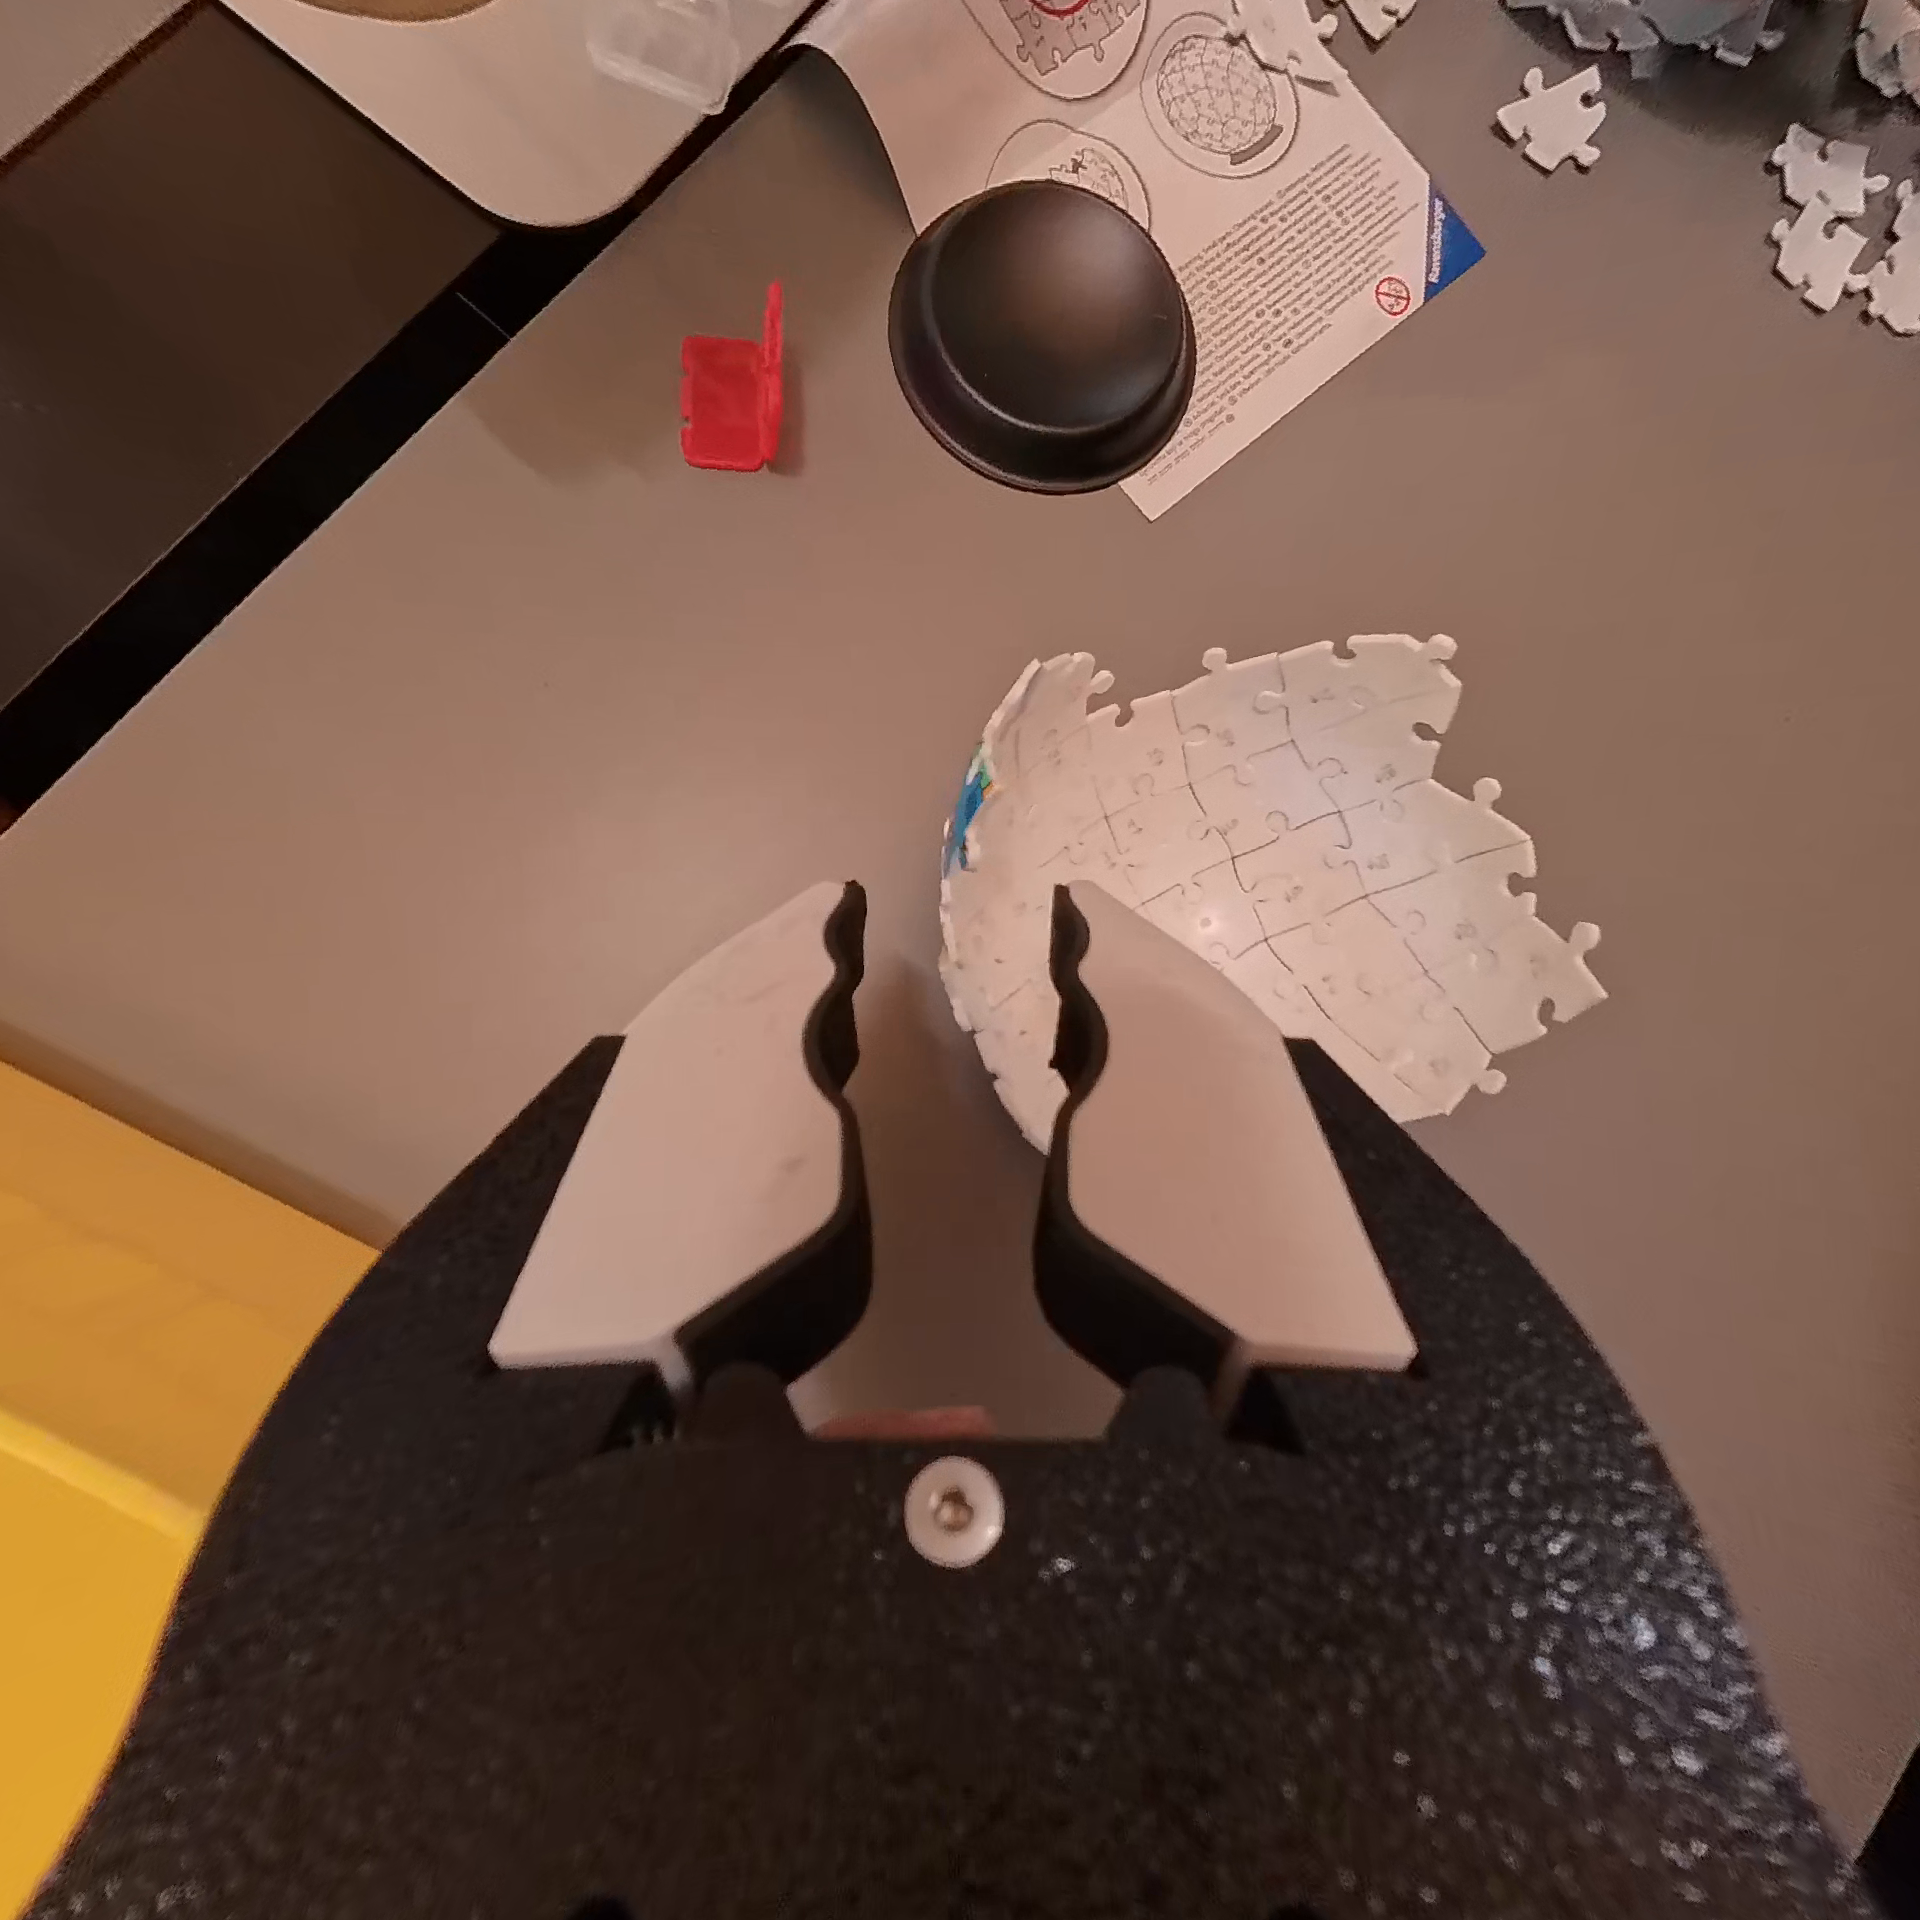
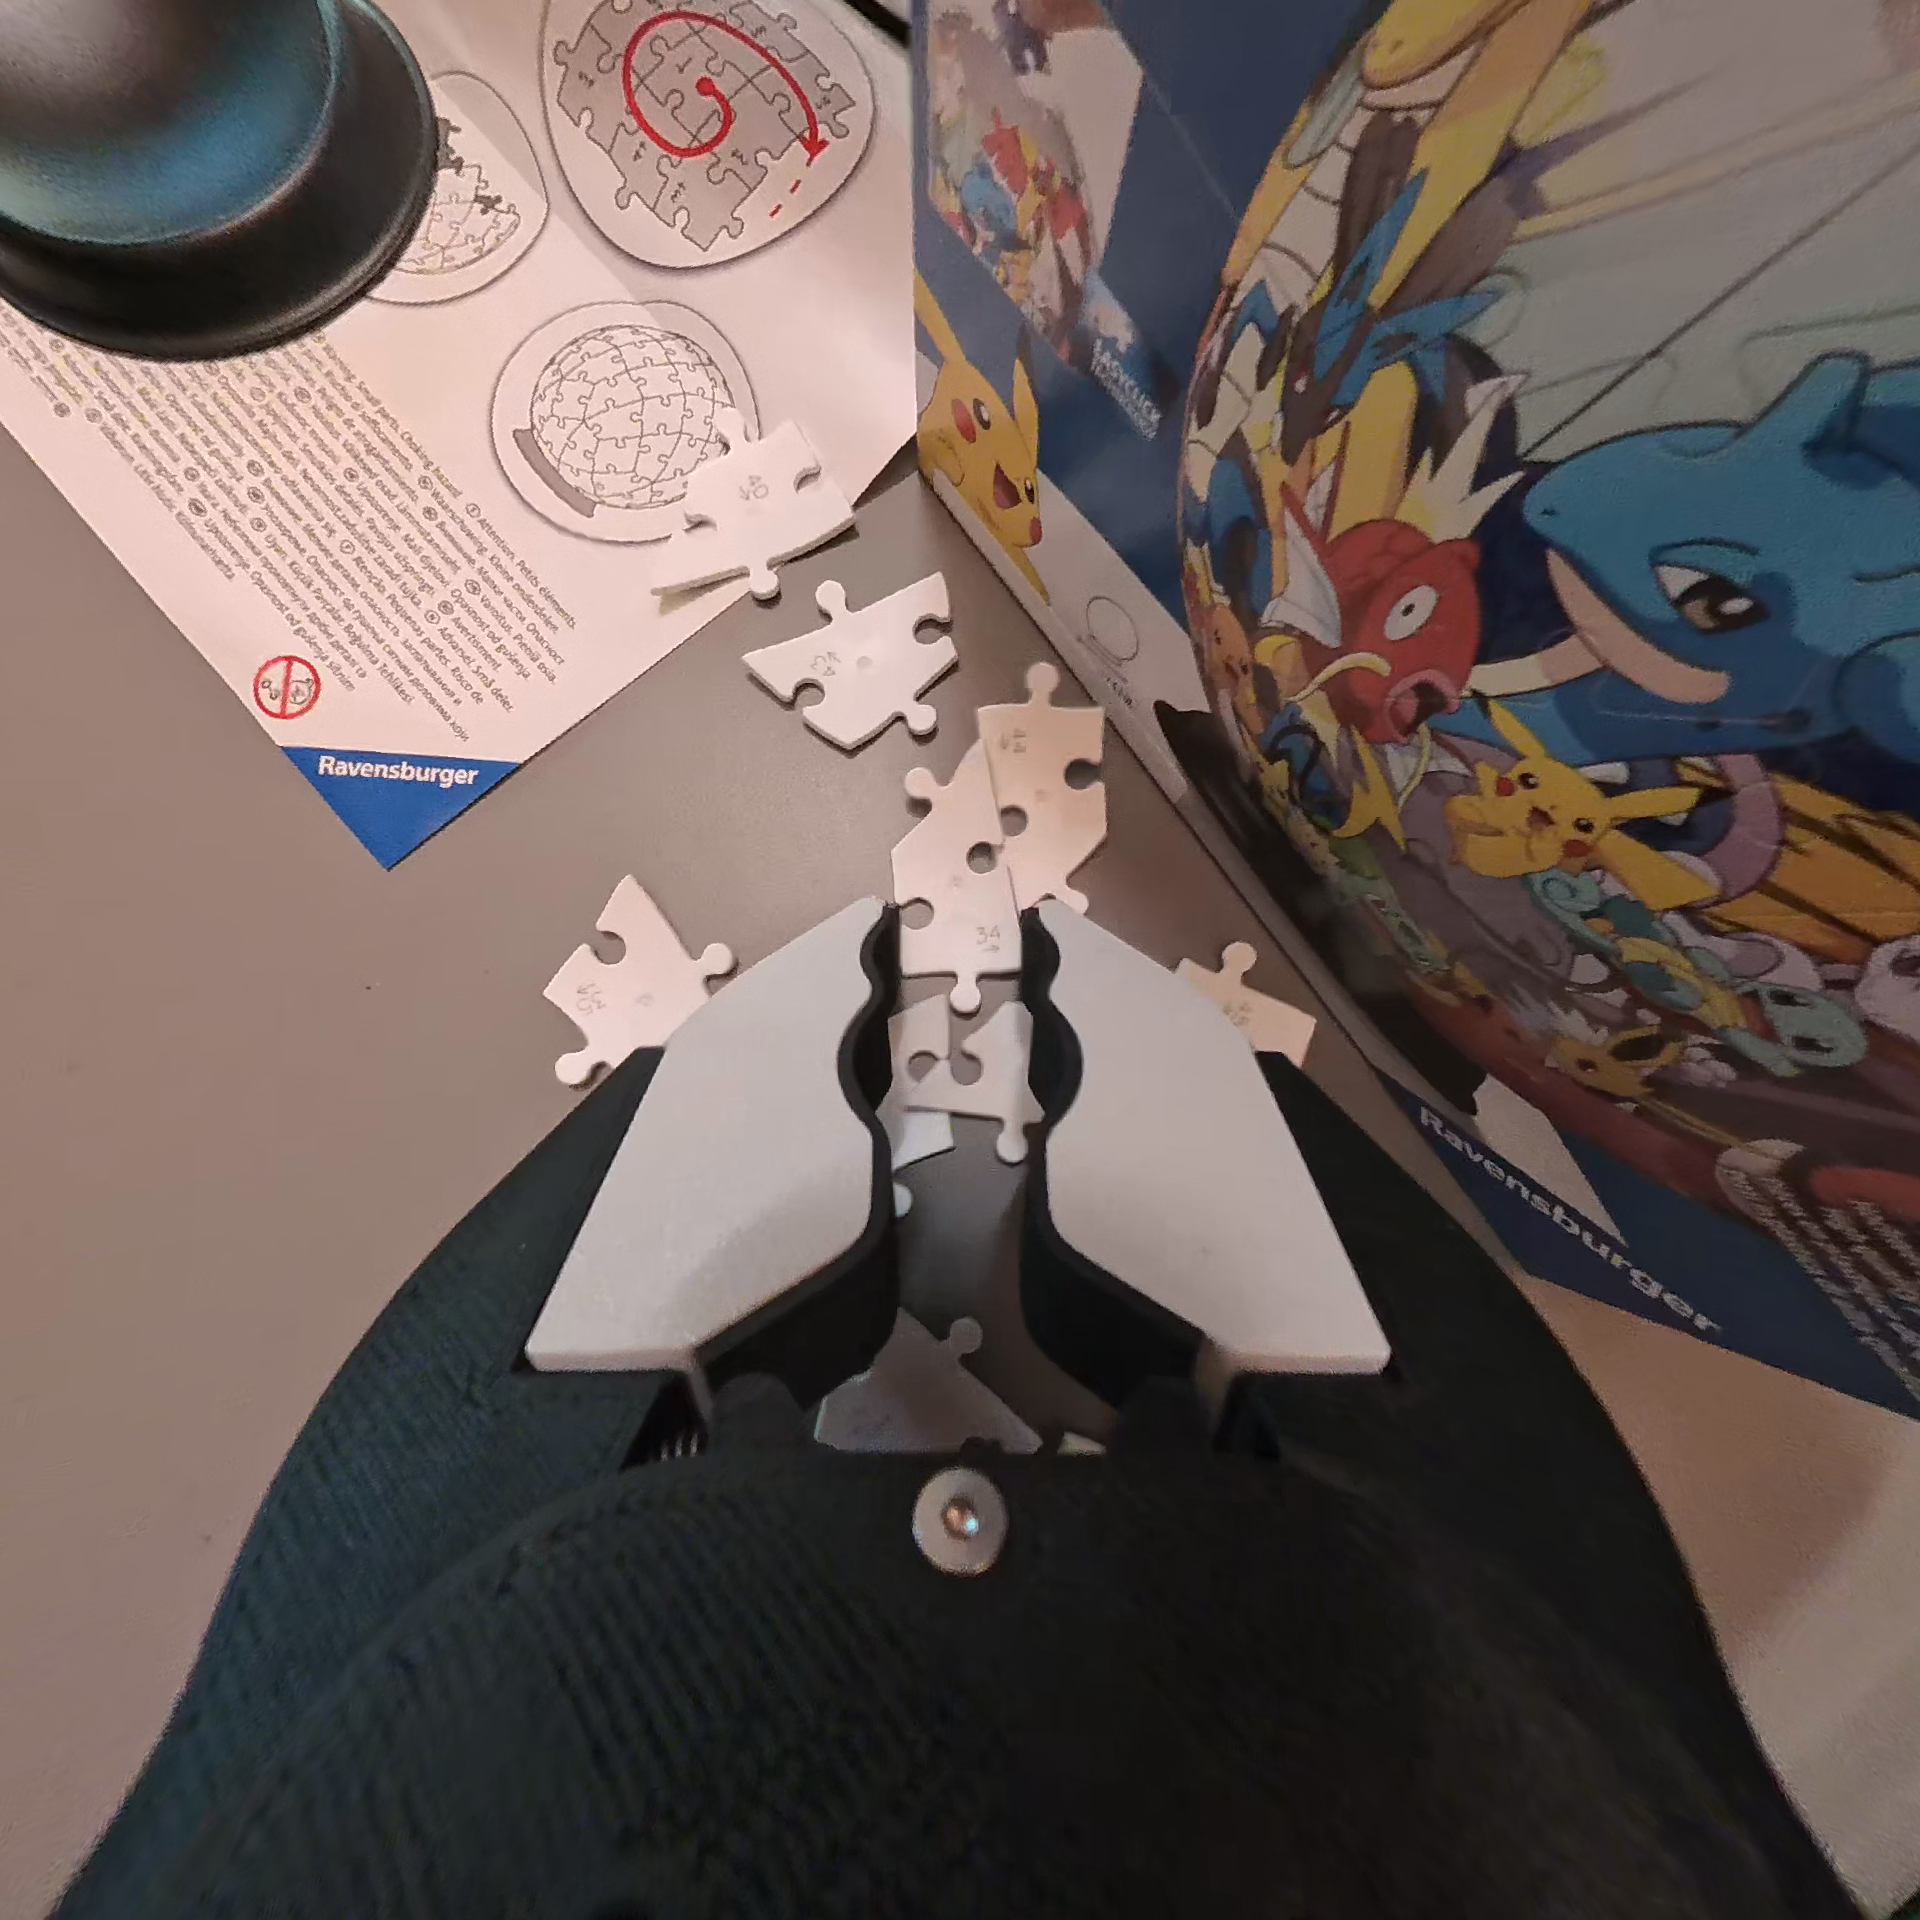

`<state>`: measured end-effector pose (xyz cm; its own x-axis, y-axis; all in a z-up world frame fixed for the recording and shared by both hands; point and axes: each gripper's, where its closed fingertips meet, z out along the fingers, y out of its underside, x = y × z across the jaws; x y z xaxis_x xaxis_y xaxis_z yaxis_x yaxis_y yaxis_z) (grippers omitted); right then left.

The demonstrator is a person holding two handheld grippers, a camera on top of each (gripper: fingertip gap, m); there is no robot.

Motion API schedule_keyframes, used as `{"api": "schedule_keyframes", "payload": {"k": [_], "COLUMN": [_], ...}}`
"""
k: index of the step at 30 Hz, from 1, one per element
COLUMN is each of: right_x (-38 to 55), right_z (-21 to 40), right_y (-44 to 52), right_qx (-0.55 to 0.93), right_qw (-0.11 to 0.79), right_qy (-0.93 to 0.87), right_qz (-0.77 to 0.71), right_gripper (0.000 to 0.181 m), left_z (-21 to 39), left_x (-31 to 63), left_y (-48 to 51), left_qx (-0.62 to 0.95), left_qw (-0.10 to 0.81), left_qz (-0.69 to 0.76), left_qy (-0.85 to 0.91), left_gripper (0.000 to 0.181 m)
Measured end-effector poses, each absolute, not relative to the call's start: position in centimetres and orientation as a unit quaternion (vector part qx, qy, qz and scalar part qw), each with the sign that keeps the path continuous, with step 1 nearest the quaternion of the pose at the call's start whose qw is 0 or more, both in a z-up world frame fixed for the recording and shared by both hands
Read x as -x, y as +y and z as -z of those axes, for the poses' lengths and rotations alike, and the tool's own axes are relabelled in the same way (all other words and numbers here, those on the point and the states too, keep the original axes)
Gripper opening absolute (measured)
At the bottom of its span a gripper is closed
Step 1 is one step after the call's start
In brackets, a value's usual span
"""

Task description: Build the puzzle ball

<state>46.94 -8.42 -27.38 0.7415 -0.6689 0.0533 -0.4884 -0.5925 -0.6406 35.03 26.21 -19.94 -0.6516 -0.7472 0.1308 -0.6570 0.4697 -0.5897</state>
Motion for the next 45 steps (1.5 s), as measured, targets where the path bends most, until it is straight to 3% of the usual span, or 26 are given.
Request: {"api": "schedule_keyframes", "payload": {"k": [4,9,16,26,34,38,45], "right_x": [-46.8,-46.2,-46.2,-46.0,-45.6,-45.3,-44.3], "right_z": [25.7,25.6,23.8,24.4,27.1,27.3,26.5], "right_y": [-8.4,-9.5,-9.7,-8.9,-10.3,-10.0,-9.8], "right_qx": [0.868,0.891,0.874,0.89,0.941,0.94,0.934], "right_qw": [0.328,0.261,0.321,0.334,0.222,0.235,0.258], "right_qy": [0.316,0.287,0.288,0.257,0.202,0.211,0.22], "right_qz": [0.198,0.234,0.223,0.172,0.157,0.128,0.112], "right_gripper": [0.002,0.002,0.003,0.015,0.028,0.033,0.007], "left_z": [19.3,18.9,18.5,18.9,19.4,19.7,19.8], "left_x": [-35.0,-34.9,-34.6,-34.5,-34.6,-34.5,-34.4], "left_y": [26.2,25.9,25.7,25.6,25.7,25.6,25.5], "left_qx": [0.41,0.404,0.394,0.389,0.391,0.389,0.386], "left_qw": [0.081,0.084,0.088,0.083,0.078,0.076,0.074], "left_qz": [0.317,0.321,0.322,0.317,0.309,0.305,0.3], "left_qy": [0.852,0.853,0.856,0.861,0.864,0.866,0.869], "left_gripper": [0.034,0.034,0.034,0.034,0.035,0.035,0.035]}}
